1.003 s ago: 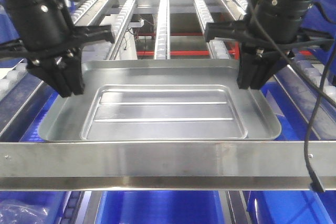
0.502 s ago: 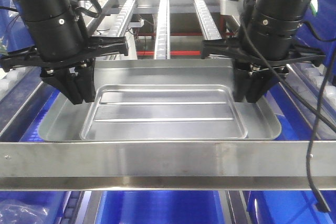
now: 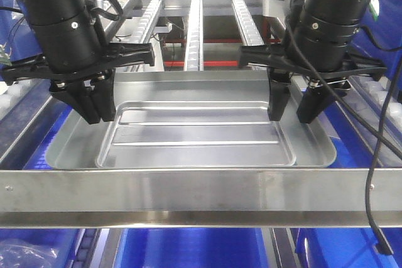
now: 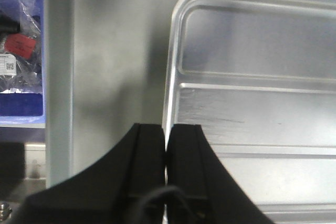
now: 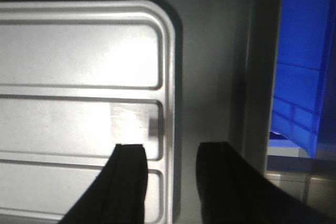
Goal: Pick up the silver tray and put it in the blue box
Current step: 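Lower both open grippers onto the tray's side rims, then close both grippers on the tray rims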
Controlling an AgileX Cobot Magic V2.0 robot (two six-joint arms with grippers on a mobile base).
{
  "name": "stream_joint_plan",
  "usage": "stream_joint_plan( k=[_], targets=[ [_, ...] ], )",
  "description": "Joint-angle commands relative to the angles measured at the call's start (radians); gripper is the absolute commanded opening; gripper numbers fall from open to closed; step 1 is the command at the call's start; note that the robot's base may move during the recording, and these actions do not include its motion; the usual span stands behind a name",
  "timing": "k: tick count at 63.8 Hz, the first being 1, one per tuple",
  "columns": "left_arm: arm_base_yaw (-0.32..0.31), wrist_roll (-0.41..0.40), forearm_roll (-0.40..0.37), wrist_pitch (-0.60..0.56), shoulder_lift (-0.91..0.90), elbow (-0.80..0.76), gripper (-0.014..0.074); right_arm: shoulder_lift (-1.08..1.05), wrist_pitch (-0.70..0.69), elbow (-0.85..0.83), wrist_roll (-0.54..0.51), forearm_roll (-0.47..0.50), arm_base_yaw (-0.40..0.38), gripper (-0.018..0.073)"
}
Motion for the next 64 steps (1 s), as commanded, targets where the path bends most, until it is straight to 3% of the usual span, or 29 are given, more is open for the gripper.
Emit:
stream_joint_plan(
  k=[1,4,15,64],
  targets=[
    [-0.005,-0.013,0.006,-0.028,-0.042,-0.032,-0.0002,-0.049,-0.044,-0.034,0.001,0.004,-0.001,0.0365],
    [-0.005,-0.013,0.008,-0.028,-0.034,-0.032,0.0032,-0.049,-0.045,-0.034,0.001,0.004,-0.001,0.0365],
    [-0.005,-0.013,-0.002,-0.027,-0.011,-0.033,0.0309,-0.049,-0.052,-0.034,0.001,0.004,-0.001,0.0365],
    [-0.001,-0.013,-0.002,-0.037,0.024,-0.034,0.0316,0.006,-0.044,-0.034,-0.015,0.004,0.001,0.0375]
  ],
)
